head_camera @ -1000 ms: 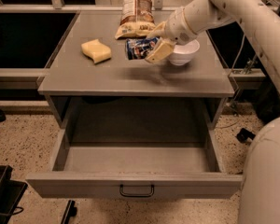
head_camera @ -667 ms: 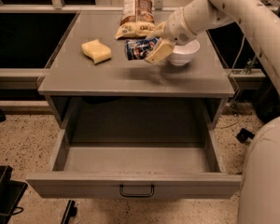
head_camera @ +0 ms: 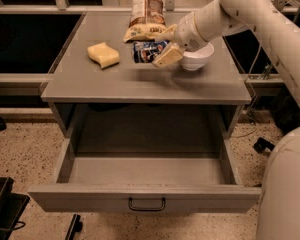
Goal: Pick pepsi can from middle drawer and place on counter
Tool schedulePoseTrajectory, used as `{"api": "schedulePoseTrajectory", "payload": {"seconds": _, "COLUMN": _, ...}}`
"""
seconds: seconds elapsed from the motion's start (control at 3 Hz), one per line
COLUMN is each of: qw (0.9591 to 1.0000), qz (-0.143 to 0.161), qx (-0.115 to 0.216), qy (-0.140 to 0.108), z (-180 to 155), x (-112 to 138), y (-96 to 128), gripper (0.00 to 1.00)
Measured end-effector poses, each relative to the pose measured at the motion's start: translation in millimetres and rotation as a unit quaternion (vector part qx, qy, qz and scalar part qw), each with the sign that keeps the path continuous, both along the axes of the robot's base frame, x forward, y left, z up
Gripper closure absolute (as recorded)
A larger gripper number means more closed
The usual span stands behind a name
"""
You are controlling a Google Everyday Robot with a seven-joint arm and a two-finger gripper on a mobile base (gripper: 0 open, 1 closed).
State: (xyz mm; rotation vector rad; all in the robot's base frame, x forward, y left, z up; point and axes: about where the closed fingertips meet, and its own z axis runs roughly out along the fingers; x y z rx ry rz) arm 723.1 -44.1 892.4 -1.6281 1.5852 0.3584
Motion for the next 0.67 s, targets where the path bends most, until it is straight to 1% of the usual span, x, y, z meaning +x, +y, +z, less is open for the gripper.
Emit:
{"api": "schedulePoseTrajectory", "payload": {"seconds": 0.33, "qw": 1.0, "qz": -0.001, "qx": 0.001, "qy": -0.002, "z": 0.1, "x": 1.4, "y": 1.0, "gripper": 0.0}}
{"api": "schedulePoseTrajectory", "payload": {"seconds": 0.67, "qw": 1.0, "qz": -0.001, "qx": 0.001, "qy": -0.002, "z": 0.1, "x": 1.5, "y": 1.0, "gripper": 0.0}}
